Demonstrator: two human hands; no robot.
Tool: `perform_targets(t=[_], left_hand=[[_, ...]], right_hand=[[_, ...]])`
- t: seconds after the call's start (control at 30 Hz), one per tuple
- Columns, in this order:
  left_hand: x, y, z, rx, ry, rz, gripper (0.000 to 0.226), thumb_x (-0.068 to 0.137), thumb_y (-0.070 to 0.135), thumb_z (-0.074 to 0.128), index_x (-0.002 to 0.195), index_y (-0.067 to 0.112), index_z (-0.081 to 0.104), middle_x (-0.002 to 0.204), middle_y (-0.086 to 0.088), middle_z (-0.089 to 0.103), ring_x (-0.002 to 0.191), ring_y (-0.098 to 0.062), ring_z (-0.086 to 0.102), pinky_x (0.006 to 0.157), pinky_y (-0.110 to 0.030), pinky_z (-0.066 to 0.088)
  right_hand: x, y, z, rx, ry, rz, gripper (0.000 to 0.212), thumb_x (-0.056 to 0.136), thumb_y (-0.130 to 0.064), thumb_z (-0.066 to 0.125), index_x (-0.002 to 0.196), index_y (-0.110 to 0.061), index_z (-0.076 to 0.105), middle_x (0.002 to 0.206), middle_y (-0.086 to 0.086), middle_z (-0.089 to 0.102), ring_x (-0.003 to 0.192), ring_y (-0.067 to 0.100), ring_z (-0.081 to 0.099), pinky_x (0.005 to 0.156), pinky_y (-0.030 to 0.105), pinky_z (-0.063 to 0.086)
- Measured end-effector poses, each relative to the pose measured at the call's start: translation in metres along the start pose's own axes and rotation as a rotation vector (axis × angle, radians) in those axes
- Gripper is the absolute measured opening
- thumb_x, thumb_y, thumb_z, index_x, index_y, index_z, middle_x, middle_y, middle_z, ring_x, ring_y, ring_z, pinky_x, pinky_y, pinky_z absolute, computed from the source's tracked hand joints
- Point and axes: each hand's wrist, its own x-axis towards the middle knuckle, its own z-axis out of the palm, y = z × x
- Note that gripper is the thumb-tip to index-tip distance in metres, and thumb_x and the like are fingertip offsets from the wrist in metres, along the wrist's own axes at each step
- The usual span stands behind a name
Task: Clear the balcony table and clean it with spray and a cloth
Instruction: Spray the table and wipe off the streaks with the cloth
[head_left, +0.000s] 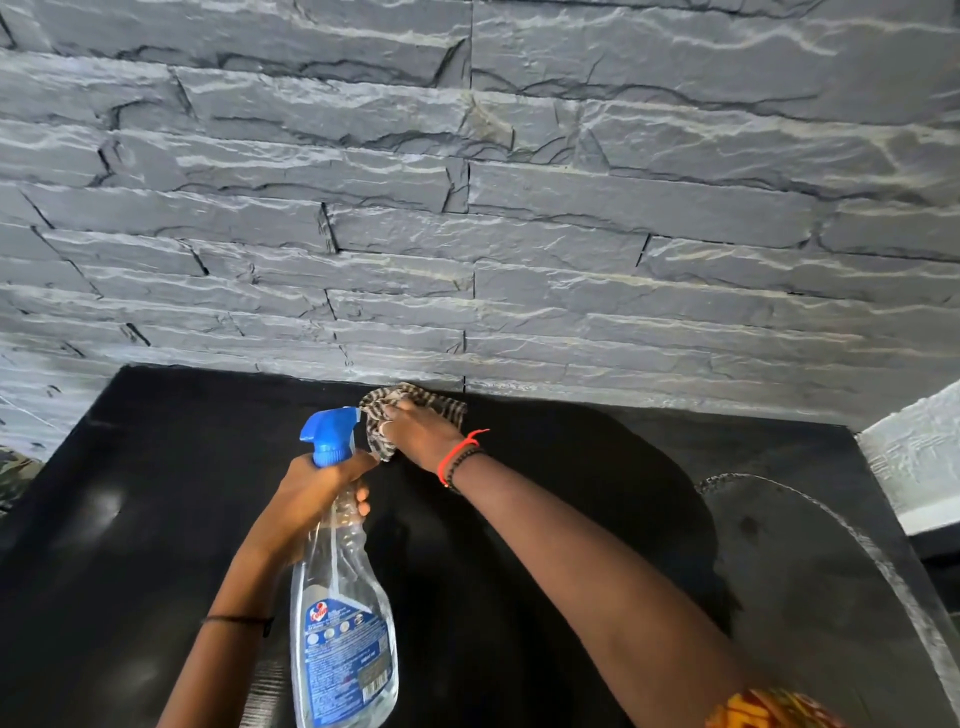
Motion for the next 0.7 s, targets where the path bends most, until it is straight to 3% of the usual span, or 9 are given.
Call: perform_targets(t=[0.13, 0.27, 0.4, 0.6, 0.7], left_hand=[[0.001, -0.003, 0.003, -0.041, 0.024, -0.012, 0.016, 0.085, 0.014, 0.067, 0.081, 0.006, 0.054, 0.053, -0.009, 0.054, 0.043, -0.019, 0.052, 0.053, -0.031, 0.047], [0.001, -0.008, 0.003, -0.065, 0.039, -0.010, 0.018, 0.086, 0.012, 0.066, 0.075, 0.006, 0.053, 0.051, -0.009, 0.052, 0.041, -0.019, 0.050, 0.053, -0.032, 0.045], [0.002, -0.009, 0.001, -0.062, 0.040, -0.018, 0.021, 0.085, 0.013, 0.067, 0.072, 0.007, 0.051, 0.051, -0.009, 0.051, 0.041, -0.020, 0.049, 0.049, -0.030, 0.044], [-0.002, -0.007, 0.005, -0.054, 0.015, -0.020, 0.024, 0.085, 0.013, 0.068, 0.068, 0.009, 0.051, 0.051, -0.009, 0.050, 0.042, -0.019, 0.050, 0.048, -0.029, 0.045], [-0.010, -0.007, 0.010, -0.047, -0.007, -0.013, 0.023, 0.085, 0.014, 0.068, 0.069, 0.009, 0.052, 0.052, -0.010, 0.052, 0.043, -0.020, 0.051, 0.049, -0.029, 0.046]], right_hand=[[0.027, -0.019, -0.004, 0.051, -0.021, -0.024, 0.035, 0.097, -0.013, 0.038, 0.126, -0.003, 0.053, 0.133, 0.014, 0.046, 0.128, 0.030, 0.037, 0.102, 0.044, 0.040], [0.045, -0.022, -0.007, 0.041, -0.062, -0.062, 0.042, 0.099, -0.014, 0.032, 0.140, -0.005, 0.037, 0.148, 0.014, 0.029, 0.136, 0.031, 0.029, 0.111, 0.040, 0.027], [0.047, -0.017, 0.005, 0.070, -0.057, -0.008, 0.038, 0.099, -0.009, 0.029, 0.131, -0.008, 0.050, 0.151, 0.013, 0.027, 0.139, 0.030, 0.022, 0.110, 0.043, 0.030], [0.010, 0.032, 0.017, 0.145, 0.070, 0.053, 0.043, 0.093, -0.001, 0.033, 0.132, -0.006, 0.049, 0.148, 0.015, 0.033, 0.135, 0.033, 0.027, 0.108, 0.043, 0.033], [-0.032, 0.070, 0.026, 0.136, 0.119, 0.103, 0.052, 0.089, 0.005, 0.036, 0.138, -0.010, 0.044, 0.150, 0.012, 0.032, 0.137, 0.032, 0.025, 0.113, 0.038, 0.025]])
